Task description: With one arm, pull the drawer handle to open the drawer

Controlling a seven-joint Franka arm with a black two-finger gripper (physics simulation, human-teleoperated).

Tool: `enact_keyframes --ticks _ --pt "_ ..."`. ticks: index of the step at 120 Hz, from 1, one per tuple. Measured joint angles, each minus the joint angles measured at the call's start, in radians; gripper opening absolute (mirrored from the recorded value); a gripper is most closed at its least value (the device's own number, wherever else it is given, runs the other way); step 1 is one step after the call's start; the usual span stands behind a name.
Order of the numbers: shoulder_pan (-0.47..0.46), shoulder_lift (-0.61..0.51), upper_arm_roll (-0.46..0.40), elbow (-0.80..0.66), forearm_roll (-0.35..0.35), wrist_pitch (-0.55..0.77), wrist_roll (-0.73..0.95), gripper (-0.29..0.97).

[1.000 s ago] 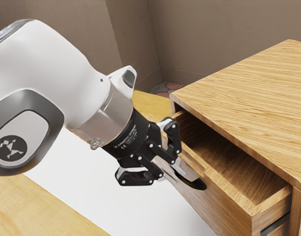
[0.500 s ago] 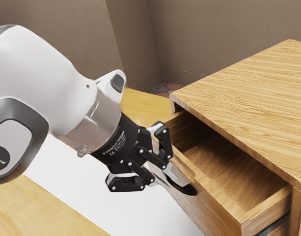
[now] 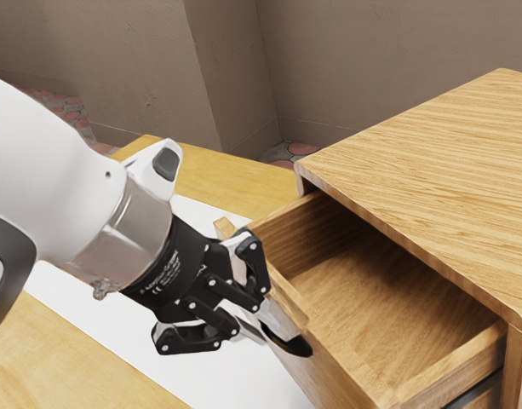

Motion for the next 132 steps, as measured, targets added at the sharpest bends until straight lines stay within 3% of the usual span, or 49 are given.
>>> enact_keyframes --ticks 108,121,132 --pt "0.017 -0.188 -0.003 -0.124 -0.017 -0.023 -0.003 0.00" --pt "0.076 -0.243 -0.084 -0.121 -0.017 -0.054 -0.012 0.19" --pt "0.161 -0.354 -0.166 -0.113 -0.008 -0.118 -0.026 0.36"
